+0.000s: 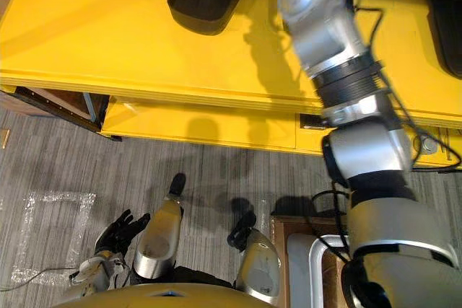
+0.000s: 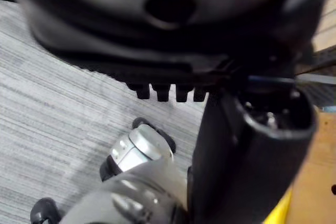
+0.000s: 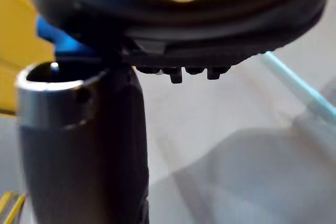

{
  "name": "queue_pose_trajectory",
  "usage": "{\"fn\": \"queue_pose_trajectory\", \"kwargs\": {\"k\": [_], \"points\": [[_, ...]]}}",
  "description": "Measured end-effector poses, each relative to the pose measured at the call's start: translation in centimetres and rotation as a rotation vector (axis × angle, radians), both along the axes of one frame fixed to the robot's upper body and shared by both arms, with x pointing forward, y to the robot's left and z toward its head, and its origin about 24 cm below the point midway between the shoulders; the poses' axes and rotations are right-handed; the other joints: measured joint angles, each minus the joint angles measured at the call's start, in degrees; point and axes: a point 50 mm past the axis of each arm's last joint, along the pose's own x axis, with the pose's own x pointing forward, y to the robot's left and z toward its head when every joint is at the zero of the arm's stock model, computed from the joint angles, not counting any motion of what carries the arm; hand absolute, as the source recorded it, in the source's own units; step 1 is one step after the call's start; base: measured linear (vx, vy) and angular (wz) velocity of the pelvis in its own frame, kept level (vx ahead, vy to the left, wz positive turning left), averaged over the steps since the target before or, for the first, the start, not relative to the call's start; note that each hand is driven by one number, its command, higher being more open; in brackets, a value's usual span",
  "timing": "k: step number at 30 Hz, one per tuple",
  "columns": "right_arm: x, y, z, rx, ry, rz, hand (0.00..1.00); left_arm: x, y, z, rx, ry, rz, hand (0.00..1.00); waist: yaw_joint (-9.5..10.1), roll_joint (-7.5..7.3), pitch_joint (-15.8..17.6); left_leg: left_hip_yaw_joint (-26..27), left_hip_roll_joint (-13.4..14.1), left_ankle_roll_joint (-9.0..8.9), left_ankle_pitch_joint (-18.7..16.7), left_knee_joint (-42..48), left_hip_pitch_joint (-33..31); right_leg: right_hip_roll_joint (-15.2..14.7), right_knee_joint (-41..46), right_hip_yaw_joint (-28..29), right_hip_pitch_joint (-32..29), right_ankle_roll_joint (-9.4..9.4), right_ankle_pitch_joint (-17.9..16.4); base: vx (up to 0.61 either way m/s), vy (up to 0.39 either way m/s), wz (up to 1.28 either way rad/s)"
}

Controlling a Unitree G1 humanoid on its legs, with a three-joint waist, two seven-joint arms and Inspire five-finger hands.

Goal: Walk over and take three plastic housings, then place them on the shelf

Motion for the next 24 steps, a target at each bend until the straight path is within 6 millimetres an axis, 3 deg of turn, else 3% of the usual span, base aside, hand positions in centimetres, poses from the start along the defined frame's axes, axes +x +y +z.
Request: {"fn": "queue_pose_trajectory", "kwargs": {"k": [5, 15, 23, 24], "points": [[1.5, 2.4, -4.9, -0.1, 0.27, 0.061, 1.0, -0.5, 0.5, -0.1, 0.028, 0.012, 0.0, 1.0, -0.19, -1.1, -0.15, 0.55, 0.1, -0.25, 0.09, -1.18, 2.39, 0.38, -1.46, 0.1, 2.47, 0.15, 0.3, 0.07, -0.003, -0.03], [3.0, 4.8, -9.2, -0.309, 0.525, 0.012, 1.0, -1.0, 1.1, -0.3, 0.043, 0.035, 0.021, 1.0, -0.23, -2.76, -0.94, 0.86, 0.1, -0.13, -0.01, -2.0, 3.51, 0.75, -3.32, 0.1, 4.01, 0.4, 0.77, 0.02, -0.002, 0.0], [3.2, 4.5, -9.5, -0.314, 0.549, -0.004, 1.0, -1.2, 1.6, -0.3, 0.047, 0.047, 0.042, 1.0, -0.81, -3.73, -1.5, 0.94, 0.0, -0.01, 0.08, -2.05, 2.36, 0.76, -4.09, 0.16, 3.02, 0.66, 1.16, 0.0, 0.0, 0.0], [3.3, 4.3, -9.5, -0.316, 0.552, -0.009, 0.0, -1.2, 1.7, -0.3, 0.048, 0.048, 0.046, 1.0, -1.05, -3.87, -1.58, 0.94, 0.0, -0.02, 0.14, -2.04, 2.1, 0.82, -4.1, 0.14, 2.9, 0.54, 1.37, 0.0, 0.0, 0.0]]}}
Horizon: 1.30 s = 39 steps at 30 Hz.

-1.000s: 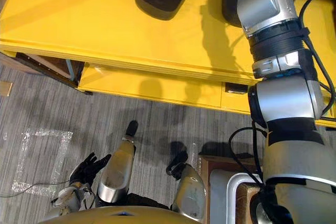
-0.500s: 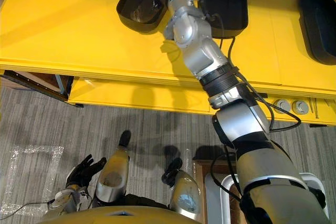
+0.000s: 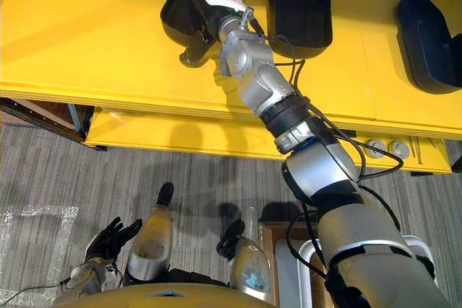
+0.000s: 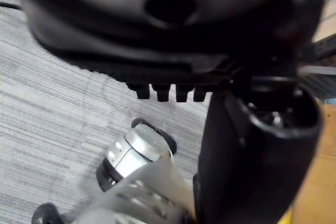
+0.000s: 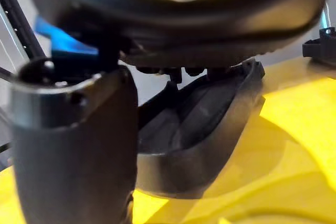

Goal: Walk over and take three plastic housings, then place them on the shelf

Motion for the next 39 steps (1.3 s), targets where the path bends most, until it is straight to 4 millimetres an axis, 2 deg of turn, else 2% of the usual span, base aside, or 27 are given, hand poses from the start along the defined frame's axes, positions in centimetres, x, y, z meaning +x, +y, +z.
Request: {"fn": "queue_pose_trajectory", "kwargs": {"k": [2, 7, 21, 27, 35, 39], "points": [[0.1, -0.2, -0.1, -0.001, 0.02, -0.008, 0.0, -0.1, 0.2, 0.0, 0.003, 0.005, 0.006, 1.0, -0.75, -0.15, -0.08, 0.0, -0.05, 0.01, 0.01, 0.0, -0.25, -0.01, -0.07, 0.01, -0.17, -0.01, 0.08, 0.02, -0.005, 0.01], [0.1, -0.1, -0.5, -0.023, 0.066, -0.008, 0.0, -0.1, 0.2, 0.0, 0.008, 0.007, 0.011, 1.0, -1.02, -0.17, -0.09, 0.33, 0.04, 0.01, 0.0, -0.08, -0.22, 0.04, 0.01, 0.3, -0.44, -0.06, 0.1, 0.0, -0.01, -0.02], [-0.5, 0.8, -0.8, -0.22, -0.063, 0.031, 0.0, -0.1, 0.3, 0.0, 0.013, 0.013, 0.018, 1.0, -1.01, -0.69, -0.39, 0.68, -0.03, 0.55, 0.28, -0.97, -0.3, -0.03, 0.02, 0.62, -1.01, -0.06, 0.35, 0.0, -0.001, -0.01], [-1.0, 1.5, -1.0, -0.381, -0.144, 0.071, 0.0, -0.1, 0.4, 0.0, 0.017, 0.014, 0.016, 1.0, -0.99, -0.91, -0.52, 0.68, -0.03, 0.55, 0.28, -1.06, -0.29, -0.01, -0.08, 0.59, -1.0, -0.07, 0.35, 0.0, 0.0, 0.0], [-1.6, 2.4, -1.0, -0.627, -0.25, 0.145, 0.0, -0.3, 1.0, 0.1, 0.04, 0.024, 0.003, 1.0, -0.92, -2.68, -1.76, 0.02, -0.01, 0.28, 0.43, -1.13, -0.42, 0.27, -1.12, -0.16, -0.31, -0.03, 0.4, 0.0, -0.001, 0.04], [-2.0, 2.6, -0.4, -0.741, -0.284, 0.182, 0.0, -0.3, 1.2, 0.2, 0.05, 0.024, -0.007, 1.0, -0.81, -2.82, -1.95, -0.72, 0.05, 0.25, 0.4, -1.19, -0.43, 0.58, -2.04, -0.99, 0.48, 0.0, 0.56, 0.01, -0.021, 0.09]]}}
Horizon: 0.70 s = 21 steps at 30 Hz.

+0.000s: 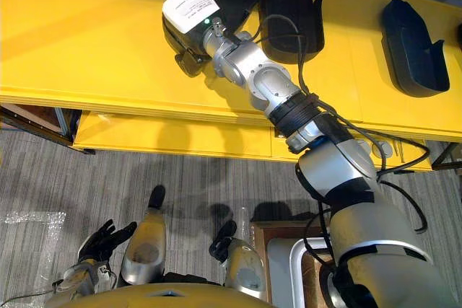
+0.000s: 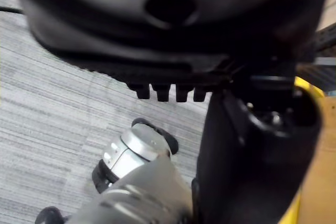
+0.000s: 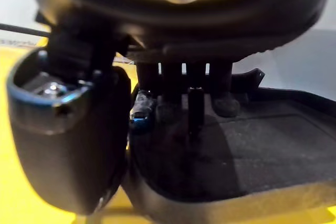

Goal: Walk over and take three plastic housings, then place them on the shelf

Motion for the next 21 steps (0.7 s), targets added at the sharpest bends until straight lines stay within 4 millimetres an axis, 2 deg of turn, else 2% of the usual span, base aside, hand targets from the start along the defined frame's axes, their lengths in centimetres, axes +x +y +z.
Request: {"fn": "queue_pose_trajectory", "kwargs": {"k": [3, 6, 15, 21], "points": [[-0.4, 0.2, 0.2, -0.072, 0.006, 0.026, 0.0, 0.0, 0.0, 0.0, 0.002, 0.012, -0.009, 1.0, 0.09, -0.04, -0.48, -0.34, -0.02, -0.08, -0.05, -0.1, 0.07, 0.06, -0.44, -0.5, 0.52, 0.01, 0.02, 0.02, -0.026, 0.07], [-0.9, 0.6, -0.4, -0.161, 0.034, 0.078, 0.0, -0.1, 0.0, -0.1, 0.012, 0.028, -0.026, 1.0, 0.46, -0.17, -2.19, -0.37, -0.05, -0.08, -0.06, -0.56, 0.1, 0.16, -1.13, -0.68, 0.67, 0.14, 0.1, 0.02, -0.02, 0.01], [-4.2, 2.3, -1.2, -0.363, 0.033, 0.338, 0.0, -0.1, 0.0, -0.1, 0.023, 0.038, -0.053, 1.0, 1.27, -0.24, -2.51, -0.54, -0.02, -0.2, -0.23, -0.6, 0.97, 0.23, -1.28, -0.86, 1.58, 0.14, 0.1, 0.0, -0.003, 0.0], [-5.6, 3.2, -1.6, -0.396, 0.089, 0.405, 0.0, -0.2, 0.4, 0.0, 0.034, 0.036, -0.073, 1.0, 1.46, -0.79, -3.03, -1.24, -0.03, -0.23, -0.21, -0.61, 0.9, 0.39, -1.76, -1.65, 2.21, 0.17, 0.12, 0.0, -0.013, 0.04]]}}
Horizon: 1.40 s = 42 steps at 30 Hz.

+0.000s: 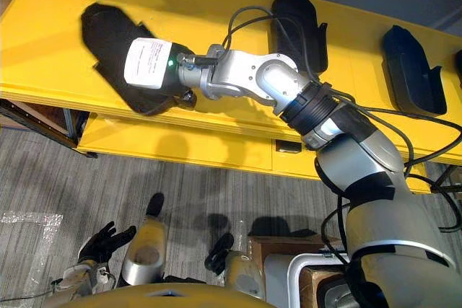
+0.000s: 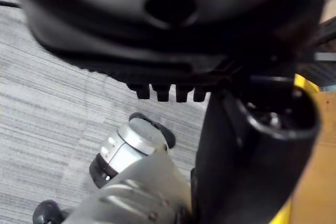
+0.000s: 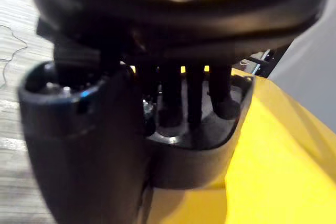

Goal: Walk over and take three plastic housings, then place them on the shelf

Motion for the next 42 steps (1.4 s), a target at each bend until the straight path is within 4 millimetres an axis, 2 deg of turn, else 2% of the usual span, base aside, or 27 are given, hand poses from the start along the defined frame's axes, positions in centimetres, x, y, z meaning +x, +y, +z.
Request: {"fn": "queue_pose_trajectory", "kwargs": {"k": [6, 12, 15, 17, 21, 25, 36, 37, 42], "points": [[-0.1, 0.3, 0.2, 0.027, 0.055, -0.03, 0.0, 0.0, 0.0, 0.0, -0.003, -0.002, 0.003, 1.0, 0.17, -0.04, -0.05, -0.38, 0.02, -0.03, 0.02, 0.0, 0.0, 0.13, -0.28, -0.35, 0.38, 0.03, 0.02, 0.0, -0.014, 0.03], [2.1, -1.1, 0.7, 0.159, 0.116, -0.212, 0.0, 0.0, 0.1, 0.0, -0.003, -0.001, 0.006, 1.0, 0.06, 0.04, -0.01, -0.37, 0.04, -0.04, 0.04, 0.06, -0.07, 0.13, -0.21, -0.31, 0.28, 0.02, 0.03, 0.0, 0.0, 0.0], [3.8, -2.6, 1.0, 0.279, 0.109, -0.332, 0.0, 0.1, 0.0, 0.1, -0.005, -0.01, 0.008, 1.0, 0.11, 0.33, 0.15, -0.38, 0.07, 0.09, -0.02, 0.42, -0.76, 0.09, -0.03, -0.23, -0.44, -0.04, 0.02, -0.04, -0.016, 0.0], [5.4, -4.5, 1.7, 0.389, 0.078, -0.451, 0.0, 0.3, -0.2, 0.1, -0.016, -0.02, 0.011, 1.0, 0.27, 0.96, 0.53, -0.41, 0.02, -0.07, 0.11, 1.1, -1.87, -0.05, 0.8, -0.11, -1.48, -0.14, 0.08, -0.04, -0.012, 0.0], [6.7, -7.0, 2.3, 0.491, 0.043, -0.562, 0.0, 0.3, -0.6, 0.1, -0.037, -0.027, 0.029, 1.0, 0.12, 2.46, 1.42, -0.4, 0.05, -0.12, 0.22, 1.27, -1.9, -0.08, 1.27, 0.03, -1.68, -0.24, 0.08, -0.01, -0.006, 0.0], [7.1, -8.2, 2.7, 0.525, 0.004, -0.583, 0.0, 0.3, -1.3, -0.2, -0.063, -0.032, 0.055, 1.0, 0.14, 3.8, 2.21, -0.3, 0.19, -0.02, 0.15, 1.38, -1.95, -0.09, 1.96, 0.32, -2.18, -0.5, -0.11, -0.02, -0.018, -0.03], [7.4, -8.9, 3.0, 0.581, 0.039, -0.56, 0.0, 0.5, -1.4, 0.0, -0.062, -0.051, 0.059, 1.0, 0.23, 4.11, 3.18, 0.08, 0.26, 0.23, 0.02, 1.51, -2.0, -0.26, 2.93, 0.79, -2.75, -0.77, -0.35, -0.01, -0.009, -0.02], [7.3, -8.8, 3.0, 0.582, 0.038, -0.549, 1.0, 0.6, -1.5, 0.0, -0.061, -0.052, 0.059, 1.0, 0.21, 4.13, 3.22, 0.08, 0.27, 0.23, 0.01, 1.5, -2.01, -0.26, 2.95, 0.8, -2.77, -0.76, -0.35, 0.0, 0.0, 0.0], [7.1, -8.5, 3.2, 0.605, 0.008, -0.477, 1.0, 0.6, -1.4, 0.0, -0.061, -0.053, 0.059, 1.0, 0.19, 4.09, 3.25, 0.16, 0.29, 0.22, 0.05, 1.16, -1.98, -0.25, 2.85, 0.85, -2.89, -0.74, -0.33, 0.0, 0.0, 0.0]]}}
